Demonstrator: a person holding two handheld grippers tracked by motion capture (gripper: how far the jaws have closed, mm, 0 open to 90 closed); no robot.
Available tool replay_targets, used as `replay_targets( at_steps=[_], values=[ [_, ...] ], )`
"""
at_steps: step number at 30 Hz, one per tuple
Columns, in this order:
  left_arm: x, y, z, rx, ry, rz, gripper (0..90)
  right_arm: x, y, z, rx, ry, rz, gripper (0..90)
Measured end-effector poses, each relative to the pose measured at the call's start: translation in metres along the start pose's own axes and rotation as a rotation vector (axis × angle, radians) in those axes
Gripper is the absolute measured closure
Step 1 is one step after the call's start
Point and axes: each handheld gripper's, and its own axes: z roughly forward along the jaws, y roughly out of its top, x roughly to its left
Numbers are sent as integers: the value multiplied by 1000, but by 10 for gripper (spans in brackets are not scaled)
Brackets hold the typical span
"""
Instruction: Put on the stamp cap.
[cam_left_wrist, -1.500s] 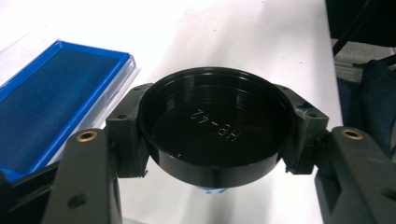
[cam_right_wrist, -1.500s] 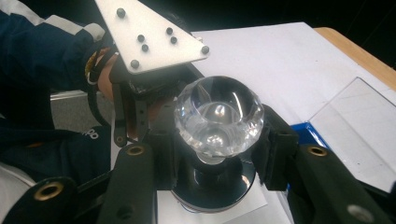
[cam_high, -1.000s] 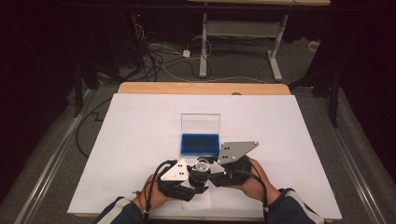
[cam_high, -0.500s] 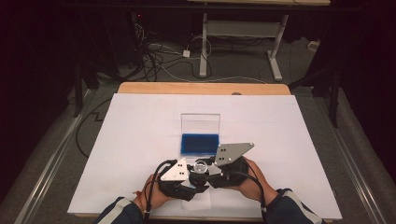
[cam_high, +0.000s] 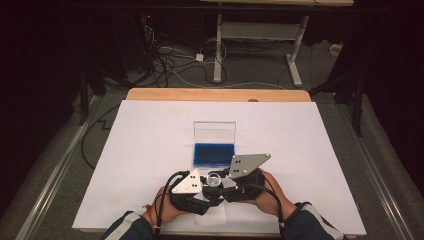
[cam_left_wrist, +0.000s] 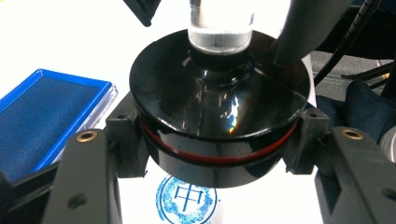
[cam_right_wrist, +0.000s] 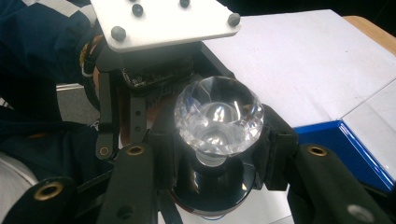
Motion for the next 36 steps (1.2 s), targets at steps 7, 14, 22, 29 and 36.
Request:
replay_targets(
  at_steps=[7, 14, 22, 29, 36],
  values=[
    [1, -1, 0, -11, 4, -6, 359, -1, -1, 1, -11, -1, 8, 573],
    [1, -2, -2, -28, 12, -11, 359, -2, -3, 1, -26, 8, 21, 573],
    [1, -2, -3, -34, 26, -6, 360, -5, -5, 0, -27, 19, 34, 574],
    [1, -2, -2, -30, 29, -2, 360, -5, -6, 0, -23, 21, 37, 574],
    [1, -2, -2, -22, 30, 1, 359, -5, -6, 1, -17, 24, 40, 574]
  ],
)
